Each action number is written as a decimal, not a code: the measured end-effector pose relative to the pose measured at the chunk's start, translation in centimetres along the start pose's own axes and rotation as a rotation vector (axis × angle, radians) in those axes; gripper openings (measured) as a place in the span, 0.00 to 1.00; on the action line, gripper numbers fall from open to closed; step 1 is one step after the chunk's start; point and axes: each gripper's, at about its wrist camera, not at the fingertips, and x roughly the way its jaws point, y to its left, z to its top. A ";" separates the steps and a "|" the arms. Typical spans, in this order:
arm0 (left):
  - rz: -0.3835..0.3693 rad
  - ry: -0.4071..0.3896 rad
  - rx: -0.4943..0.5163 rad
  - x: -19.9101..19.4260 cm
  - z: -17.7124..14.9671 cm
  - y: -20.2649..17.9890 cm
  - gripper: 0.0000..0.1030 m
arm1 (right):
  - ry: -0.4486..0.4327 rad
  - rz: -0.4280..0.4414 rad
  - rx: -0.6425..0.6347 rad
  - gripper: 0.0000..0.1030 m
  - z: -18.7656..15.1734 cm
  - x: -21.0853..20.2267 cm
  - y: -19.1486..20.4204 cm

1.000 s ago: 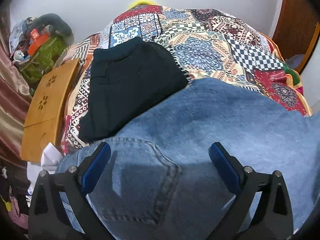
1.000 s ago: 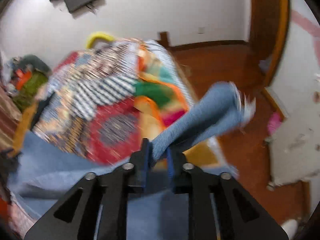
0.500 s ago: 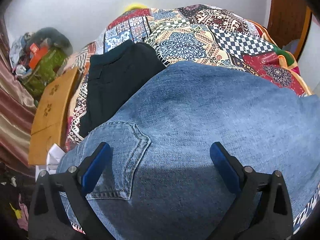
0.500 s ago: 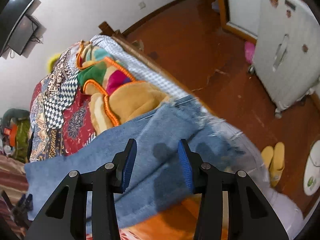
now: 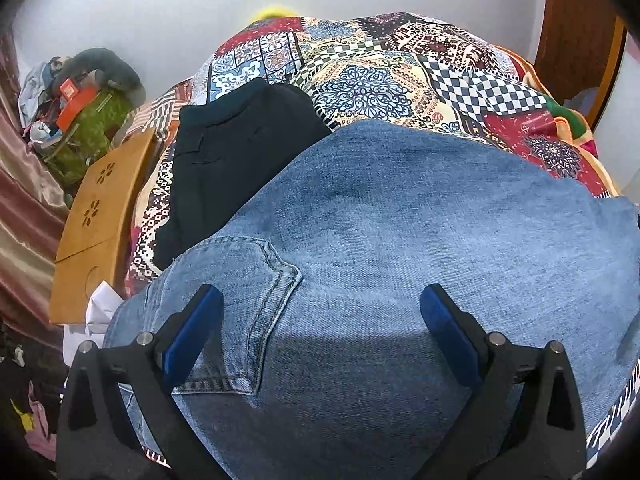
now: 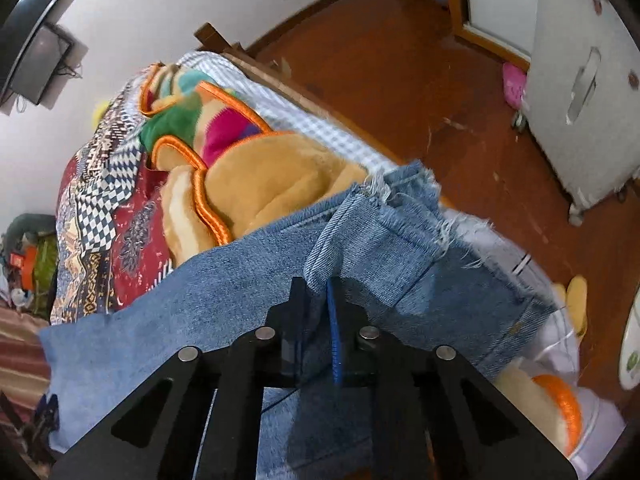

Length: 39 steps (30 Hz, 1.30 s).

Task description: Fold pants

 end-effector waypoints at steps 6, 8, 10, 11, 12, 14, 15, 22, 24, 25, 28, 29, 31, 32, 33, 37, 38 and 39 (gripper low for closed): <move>-0.026 0.017 0.001 -0.5 -0.4 0.1 0.98 | -0.152 0.012 -0.054 0.08 0.4 -5.1 1.0; -0.039 0.022 0.001 -0.8 -0.5 0.1 0.98 | -0.174 0.023 -0.073 0.08 0.4 -6.1 1.0; -0.060 0.024 0.001 -1.1 -0.9 -0.1 0.98 | -0.170 0.016 -0.093 0.08 0.1 -6.5 0.6; -0.067 0.025 0.000 -1.3 -1.0 -0.1 0.98 | -0.165 0.004 -0.107 0.08 -0.1 -6.4 0.4; -0.074 0.025 -0.001 -1.4 -1.2 -0.2 0.98 | -0.158 -0.006 -0.117 0.08 -0.4 -6.1 0.2; -0.096 0.027 -0.006 -1.7 -1.7 -0.3 0.98 | -0.131 -0.037 -0.125 0.09 -1.2 -5.3 -0.4; -0.107 0.027 -0.007 -1.9 -1.9 -0.4 0.98 | -0.113 -0.048 -0.119 0.09 -1.6 -4.7 -0.9; -0.146 0.014 -0.011 -2.9 -3.3 -0.3 0.98 | -0.059 -0.147 -0.050 0.21 -2.9 -4.5 -3.2; -0.161 0.000 -0.008 -3.5 -3.8 -0.1 0.98 | -0.067 -0.207 -0.062 0.21 -2.4 -5.5 -2.6; -0.167 -0.007 -0.009 -3.8 -4.0 0.1 0.98 | -0.075 -0.214 -0.077 0.22 -2.1 -6.3 -2.0; -0.159 -0.038 -0.045 -4.8 -4.6 2.0 0.98 | -0.119 -0.176 -0.129 0.33 -1.7 -8.1 0.5; -0.146 -0.048 -0.063 -5.1 -4.6 2.8 0.98 | -0.142 -0.158 -0.173 0.36 -1.6 -8.9 2.4; -0.109 -0.071 -0.115 -5.7 -4.7 5.1 0.98 | -0.180 -0.133 -0.268 0.39 -1.8 -9.9 5.9; -0.092 -0.080 -0.138 -5.9 -4.7 6.2 0.98 | -0.198 -0.122 -0.315 0.39 -2.0 -10.2 7.7; -0.062 -0.092 -0.172 -6.0 -4.6 8.0 0.98 | -0.214 -0.108 -0.360 0.39 -2.2 -10.4 9.5; 0.026 -0.098 -0.272 -5.5 -4.5 13.5 0.98 | -0.233 0.015 -0.536 0.40 -3.7 -10.2 17.6; 0.037 -0.101 -0.295 -5.3 -4.5 14.8 0.98 | -0.227 0.058 -0.588 0.42 -4.3 -9.9 20.2; 0.051 -0.098 -0.325 -4.8 -4.5 16.5 0.98 | -0.223 0.089 -0.624 0.45 -4.9 -9.6 21.9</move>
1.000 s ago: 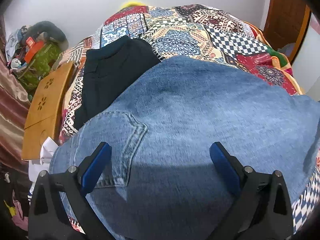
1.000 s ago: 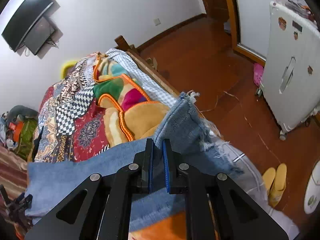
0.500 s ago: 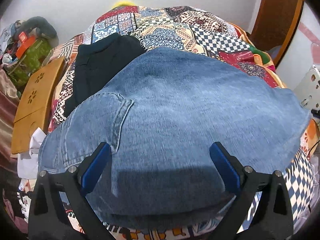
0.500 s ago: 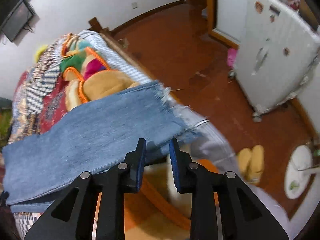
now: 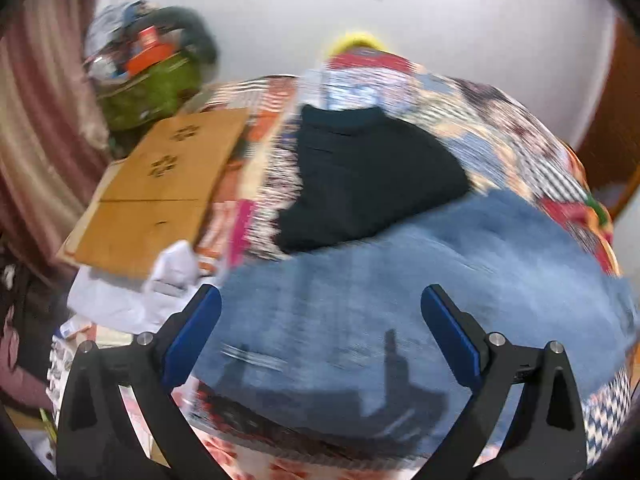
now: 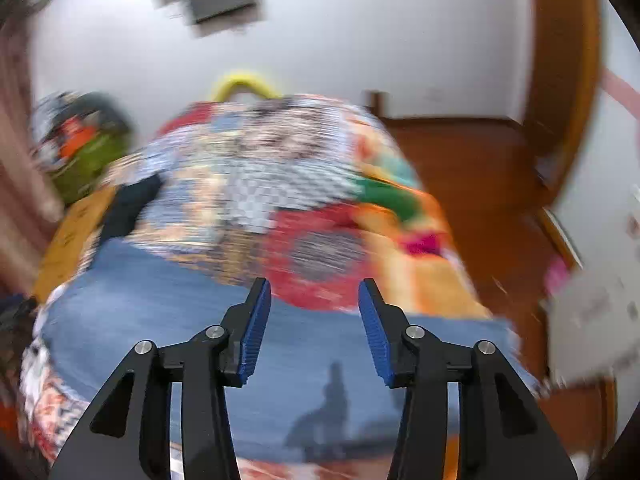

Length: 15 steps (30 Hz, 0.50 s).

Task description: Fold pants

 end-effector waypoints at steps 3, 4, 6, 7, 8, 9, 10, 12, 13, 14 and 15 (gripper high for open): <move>0.016 0.020 -0.065 1.9 0.7 3.3 0.98 | -0.014 0.108 -0.106 0.57 0.9 1.7 5.5; 0.021 0.030 -0.084 2.6 0.9 4.4 0.98 | -0.013 0.143 -0.146 0.57 1.3 2.6 7.6; 0.026 0.054 -0.112 4.1 1.0 6.0 0.98 | -0.004 0.185 -0.198 0.57 1.8 4.3 10.4; 0.026 0.068 -0.123 5.0 1.0 6.6 0.98 | 0.004 0.207 -0.226 0.57 2.1 5.4 12.1; 0.020 0.081 -0.137 5.6 0.9 7.1 0.98 | 0.012 0.223 -0.248 0.57 2.2 6.2 13.1; 0.006 0.109 -0.150 6.8 0.6 7.8 0.98 | 0.023 0.243 -0.274 0.57 2.5 7.3 14.5; -0.002 0.127 -0.157 7.5 0.3 7.9 0.98 | 0.035 0.257 -0.297 0.57 2.7 8.5 15.7; -0.052 0.180 -0.173 9.3 -0.7 8.5 0.98 | 0.058 0.272 -0.330 0.57 3.0 10.2 17.6; -0.073 0.196 -0.179 9.9 -1.1 8.6 0.97 | 0.077 0.287 -0.346 0.57 3.1 11.5 18.6; -0.087 0.215 -0.182 10.6 -1.6 8.6 0.94 | 0.092 0.295 -0.355 0.57 3.2 12.3 19.2; -0.099 0.238 -0.181 11.2 -2.2 8.5 0.88 | 0.110 0.298 -0.360 0.57 3.3 13.4 19.9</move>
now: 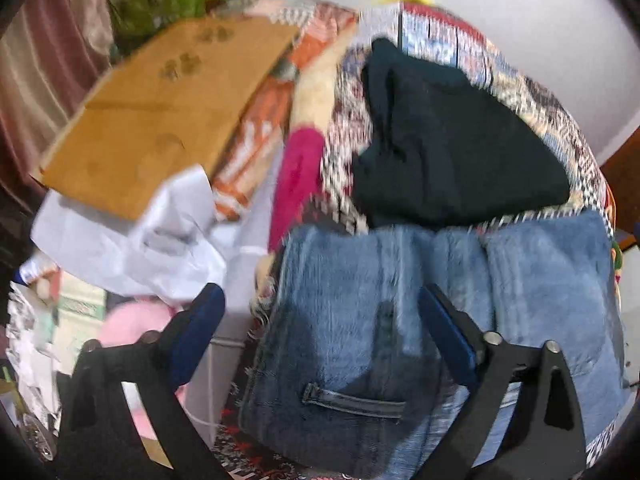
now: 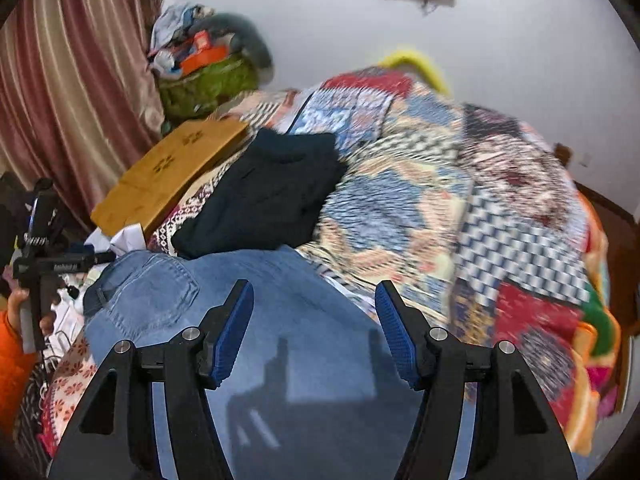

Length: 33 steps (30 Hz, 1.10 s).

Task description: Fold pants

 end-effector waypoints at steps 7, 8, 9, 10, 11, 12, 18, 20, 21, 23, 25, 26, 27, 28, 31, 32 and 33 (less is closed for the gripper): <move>-0.023 0.046 0.015 2.3 -2.6 -0.4 0.67 | 0.118 0.037 -0.001 0.57 1.9 7.0 0.6; -0.023 0.033 0.019 1.9 -2.9 -0.7 0.58 | 0.138 0.055 0.009 0.57 1.9 7.7 0.5; -0.033 0.023 0.028 1.6 -3.2 -1.2 0.45 | 0.152 0.083 0.023 0.53 1.9 8.0 0.5; -0.016 0.017 0.036 1.4 -3.3 -1.5 0.41 | 0.161 0.112 0.040 0.43 1.9 8.3 0.5; 0.028 0.002 0.052 1.3 -3.6 -1.9 0.32 | 0.165 0.133 0.054 0.39 1.7 8.4 0.5; 0.065 -0.011 0.071 1.2 -3.9 -2.2 0.31 | 0.160 0.138 0.050 0.35 1.8 8.3 0.8; 0.145 -0.063 0.107 0.4 -5.0 -2.7 0.28 | 0.104 0.153 0.020 0.13 1.1 6.8 2.0; 0.182 -0.082 0.124 0.1 -5.2 -2.4 0.28 | 0.065 0.130 0.001 0.09 1.1 6.2 2.5; 0.227 -0.094 0.147 0.0 -5.4 -2.3 0.28 | 0.034 0.112 -0.018 0.08 1.2 5.6 2.8; 0.253 -0.091 0.168 0.3 -5.5 -2.0 0.28 | -0.039 0.078 -0.052 0.05 1.2 4.3 3.9; 0.229 -0.075 0.154 0.6 -5.2 -1.4 0.28 | -0.083 0.027 -0.072 0.02 1.6 4.0 4.3; 0.218 -0.066 0.148 0.5 -5.0 -1.3 0.28 | -0.084 0.021 -0.063 0.00 2.2 4.7 3.9; 0.212 -0.064 0.145 0.3 -4.8 -1.3 0.28 | -0.069 0.017 -0.047 0.00 2.8 5.3 3.5; 0.207 -0.063 0.139 -0.1 -4.6 -1.2 0.29 | -0.054 0.008 -0.035 0.00 3.2 5.6 3.2; 0.162 -0.063 0.099 -2.0 -4.4 -0.6 0.31 | -0.028 0.059 0.004 0.01 3.7 4.6 2.3; 0.142 -0.062 0.076 -2.8 -4.3 -0.1 0.32 | -0.021 0.074 0.001 0.03 3.6 3.9 2.2; 0.131 -0.053 0.053 -3.4 -4.4 0.2 0.37 | -0.009 0.069 -0.018 0.04 3.4 2.9 2.3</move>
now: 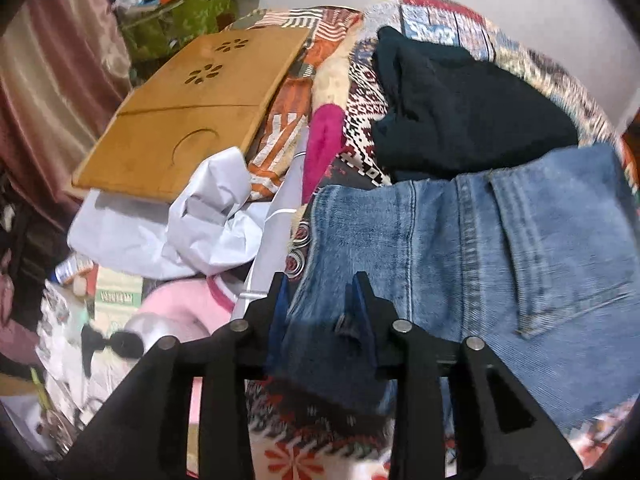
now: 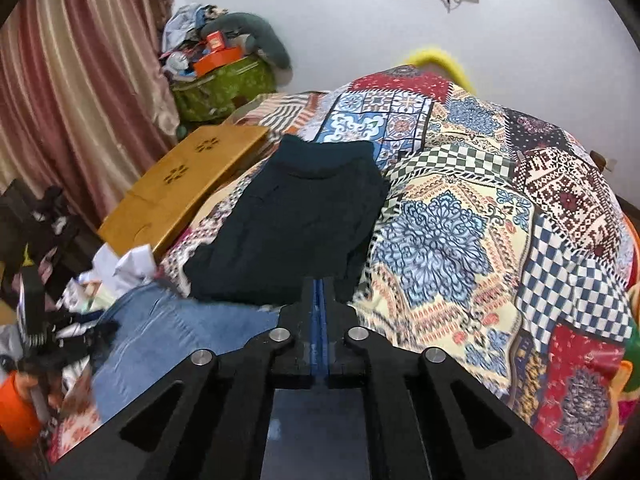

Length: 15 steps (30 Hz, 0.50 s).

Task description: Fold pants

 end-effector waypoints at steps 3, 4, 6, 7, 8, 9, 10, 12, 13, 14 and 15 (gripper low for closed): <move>-0.046 0.031 -0.073 -1.1 -0.4 1.2 0.46 | 0.001 -0.031 -0.053 0.26 -1.0 -2.5 0.5; -0.062 0.038 -0.089 -1.3 -0.7 1.5 0.47 | -0.002 -0.044 -0.067 0.47 -1.6 -3.8 0.5; -0.081 0.055 -0.114 -1.6 -1.3 1.7 0.51 | -0.027 -0.076 -0.082 0.67 -2.5 -5.8 0.2; -0.092 0.060 -0.122 -1.8 -1.7 1.6 0.51 | -0.043 -0.100 -0.089 0.70 -3.2 -7.2 0.0; -0.105 0.065 -0.123 -1.9 -2.0 1.5 0.51 | -0.046 -0.123 -0.090 0.71 -3.9 -8.3 -0.3; -0.122 0.070 -0.117 -2.1 -2.5 1.1 0.51 | -0.042 -0.139 -0.085 0.71 -4.3 -9.0 -0.6; -0.132 0.072 -0.110 -2.2 -2.7 0.7 0.51 | -0.037 -0.153 -0.071 0.71 -5.1 -10.0 -1.1; -0.148 0.083 -0.084 -2.2 -3.4 -0.6 0.57 | -0.029 -0.177 -0.040 0.71 -6.4 -11.4 -2.0; -0.145 0.087 -0.075 -2.1 -3.7 -1.1 0.58 | -0.024 -0.201 -0.019 0.71 -7.4 -12.3 -2.7; -0.142 0.097 -0.067 -1.9 -3.9 -1.5 0.58 | -0.021 -0.220 -0.005 0.71 -8.0 -12.8 -3.1; -0.134 0.111 -0.064 -1.6 -4.2 -2.0 0.58 | -0.018 -0.244 0.011 0.71 -8.8 -13.4 -3.6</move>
